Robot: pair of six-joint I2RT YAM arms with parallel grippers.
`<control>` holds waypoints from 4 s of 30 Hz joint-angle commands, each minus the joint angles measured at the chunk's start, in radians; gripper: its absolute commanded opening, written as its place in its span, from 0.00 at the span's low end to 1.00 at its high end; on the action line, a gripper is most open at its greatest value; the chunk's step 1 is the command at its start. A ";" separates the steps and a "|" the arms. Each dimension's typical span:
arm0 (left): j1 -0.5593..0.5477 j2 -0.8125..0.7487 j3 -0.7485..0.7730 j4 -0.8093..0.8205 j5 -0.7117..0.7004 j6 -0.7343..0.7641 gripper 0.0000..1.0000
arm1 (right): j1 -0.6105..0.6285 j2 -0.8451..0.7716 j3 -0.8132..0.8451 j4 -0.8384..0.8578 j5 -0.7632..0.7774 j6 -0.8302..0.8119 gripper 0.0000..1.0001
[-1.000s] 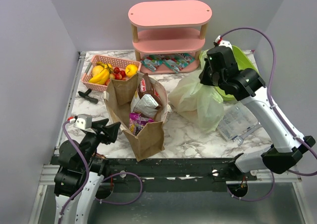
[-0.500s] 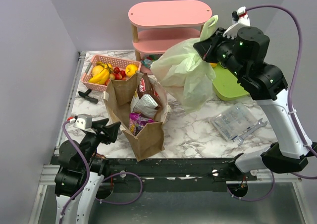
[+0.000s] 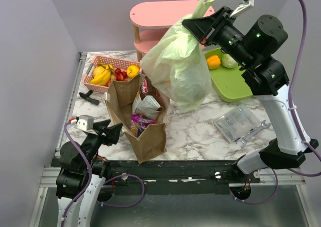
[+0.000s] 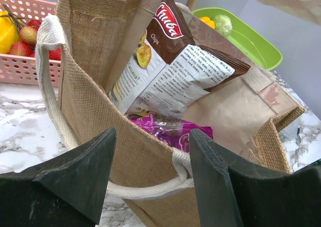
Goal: Place the food into the grocery bag and tie it
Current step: Place the grocery bag in the grocery bag, then reset both arms
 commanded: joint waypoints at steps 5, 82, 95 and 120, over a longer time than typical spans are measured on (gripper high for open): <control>0.010 0.000 -0.007 0.026 0.028 0.014 0.62 | 0.006 0.087 0.035 0.114 -0.158 0.104 0.01; 0.013 -0.005 -0.007 0.023 0.021 0.014 0.62 | 0.427 0.587 0.042 -0.390 0.356 -0.216 0.07; 0.013 0.001 -0.008 0.023 0.020 0.014 0.62 | 0.427 0.518 0.247 -0.420 0.244 -0.212 0.82; 0.014 0.029 -0.007 0.026 0.034 0.010 0.62 | 0.427 -0.352 -0.754 0.175 0.677 -0.151 1.00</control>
